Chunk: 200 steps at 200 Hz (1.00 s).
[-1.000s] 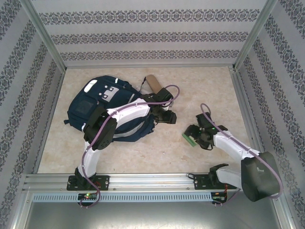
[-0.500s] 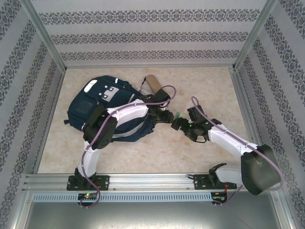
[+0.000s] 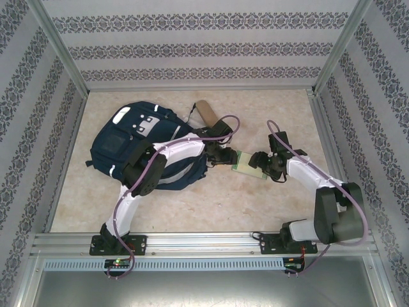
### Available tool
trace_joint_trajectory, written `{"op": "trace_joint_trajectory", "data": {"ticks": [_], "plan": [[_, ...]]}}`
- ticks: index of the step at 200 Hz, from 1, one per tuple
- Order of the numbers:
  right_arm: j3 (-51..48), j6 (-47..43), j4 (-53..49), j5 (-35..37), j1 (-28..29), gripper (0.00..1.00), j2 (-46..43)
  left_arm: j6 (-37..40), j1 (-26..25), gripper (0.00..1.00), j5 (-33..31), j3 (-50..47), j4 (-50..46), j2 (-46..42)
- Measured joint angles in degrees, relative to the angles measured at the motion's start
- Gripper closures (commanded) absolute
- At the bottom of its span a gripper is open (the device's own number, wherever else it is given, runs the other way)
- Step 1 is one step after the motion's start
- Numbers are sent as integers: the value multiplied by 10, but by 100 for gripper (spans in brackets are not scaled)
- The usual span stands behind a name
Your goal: Pack the student bag
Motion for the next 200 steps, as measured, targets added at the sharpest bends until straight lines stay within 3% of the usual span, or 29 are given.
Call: {"op": "trace_joint_trajectory", "data": {"ticks": [37, 63, 142, 200], "plan": [[2, -12, 1, 21, -1, 32, 22, 0, 0, 49, 7, 29, -3, 24], [4, -27, 9, 16, -3, 43, 61, 0, 0, 49, 17, 44, 0, 40], [14, -38, 20, -4, -7, 46, 78, -7, 5, 54, 66, 55, 8, 50], [14, -40, 17, 5, -14, 46, 78, -82, 23, 57, 142, -18, 128, 36]]}}
